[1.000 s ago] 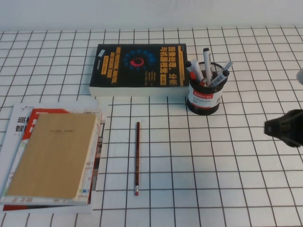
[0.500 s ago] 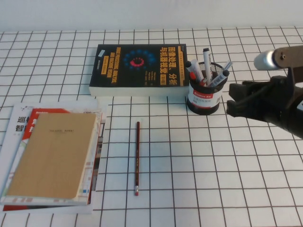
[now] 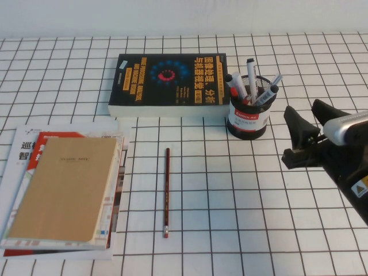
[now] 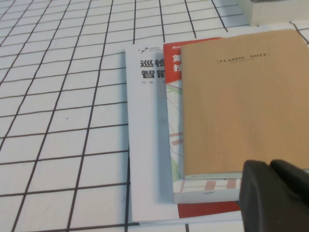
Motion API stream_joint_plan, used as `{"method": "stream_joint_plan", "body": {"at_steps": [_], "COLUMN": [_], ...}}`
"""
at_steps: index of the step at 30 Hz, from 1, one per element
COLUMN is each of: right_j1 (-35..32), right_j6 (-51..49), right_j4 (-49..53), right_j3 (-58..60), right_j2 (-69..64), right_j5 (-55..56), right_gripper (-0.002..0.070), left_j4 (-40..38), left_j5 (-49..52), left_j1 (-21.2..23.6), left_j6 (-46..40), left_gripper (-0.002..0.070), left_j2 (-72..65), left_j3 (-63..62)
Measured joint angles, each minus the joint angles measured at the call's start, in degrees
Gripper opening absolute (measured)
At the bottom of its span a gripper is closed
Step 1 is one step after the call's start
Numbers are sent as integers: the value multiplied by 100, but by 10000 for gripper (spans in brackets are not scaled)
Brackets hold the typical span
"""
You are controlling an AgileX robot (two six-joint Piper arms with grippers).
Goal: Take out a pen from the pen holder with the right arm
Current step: 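Take a marker out of the pen holder and lay it on the table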
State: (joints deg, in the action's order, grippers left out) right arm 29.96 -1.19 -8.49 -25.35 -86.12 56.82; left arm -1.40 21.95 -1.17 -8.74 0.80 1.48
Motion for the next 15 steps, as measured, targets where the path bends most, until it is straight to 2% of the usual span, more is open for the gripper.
{"method": "stream_joint_plan", "body": {"at_steps": [3, 15], "right_j1": [0, 0], "right_j6": [-126, -781], "right_j4": [102, 242], "right_j3": [0, -830], "right_j2": [-551, -1842], "right_j5": [645, 758], "right_gripper": [375, 375], "left_j4": [0, 0], "left_j5": [0, 0], "left_j1": [0, 0], "left_j6": [0, 0], "left_gripper": [-4, -4], "left_j2": [0, 0], "left_j3": [0, 0]}}
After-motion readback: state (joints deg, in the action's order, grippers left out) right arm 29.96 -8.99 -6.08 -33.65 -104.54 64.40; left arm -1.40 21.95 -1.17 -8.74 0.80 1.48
